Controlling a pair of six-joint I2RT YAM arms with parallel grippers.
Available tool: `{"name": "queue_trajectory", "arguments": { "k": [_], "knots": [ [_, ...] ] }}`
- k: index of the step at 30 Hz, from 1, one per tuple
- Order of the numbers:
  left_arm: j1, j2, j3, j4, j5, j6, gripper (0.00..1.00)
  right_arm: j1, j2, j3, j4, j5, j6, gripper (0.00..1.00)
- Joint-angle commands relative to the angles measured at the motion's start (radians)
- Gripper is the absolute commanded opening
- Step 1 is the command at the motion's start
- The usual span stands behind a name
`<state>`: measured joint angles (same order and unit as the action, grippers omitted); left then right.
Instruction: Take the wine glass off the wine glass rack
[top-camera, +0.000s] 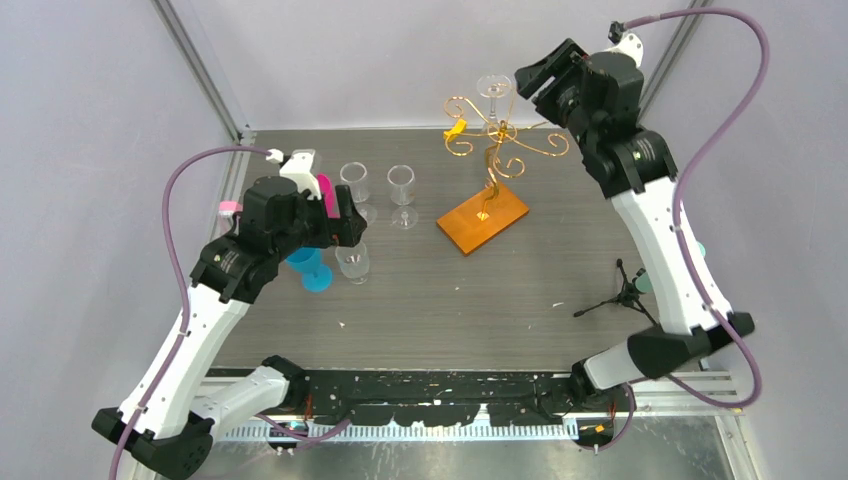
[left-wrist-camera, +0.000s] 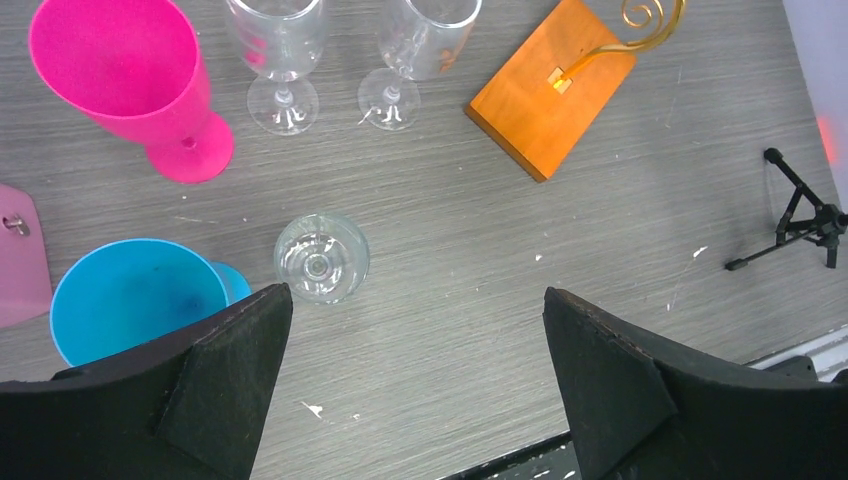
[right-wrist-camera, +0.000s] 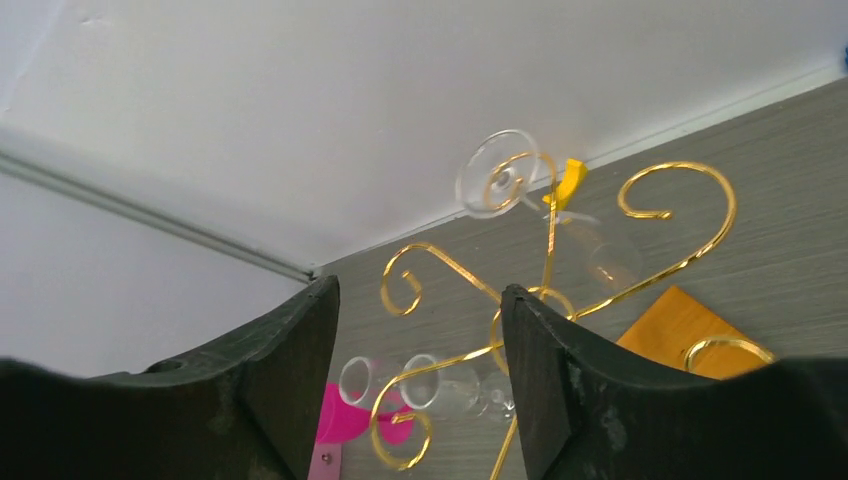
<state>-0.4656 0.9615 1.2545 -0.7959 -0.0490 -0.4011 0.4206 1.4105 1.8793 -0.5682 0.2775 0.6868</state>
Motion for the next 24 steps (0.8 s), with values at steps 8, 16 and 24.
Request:
{"name": "queue_trajectory", "arguments": {
  "k": [8, 16, 24],
  "knots": [
    [-0.004, -0.021, -0.057, 0.058, 0.042, 0.044, 1.00, -0.171, 0.225, 0.145, -0.050, -0.245, 0.113, 0.51],
    [-0.003, 0.017, -0.118, 0.109, 0.112, 0.006, 1.00, -0.177, 0.349, 0.218, -0.049, -0.262, 0.141, 0.37],
    [-0.003, 0.015, -0.138, 0.130, 0.109, 0.003, 1.00, -0.178, 0.389, 0.225, -0.036, -0.243, 0.187, 0.43]
  ]
}}
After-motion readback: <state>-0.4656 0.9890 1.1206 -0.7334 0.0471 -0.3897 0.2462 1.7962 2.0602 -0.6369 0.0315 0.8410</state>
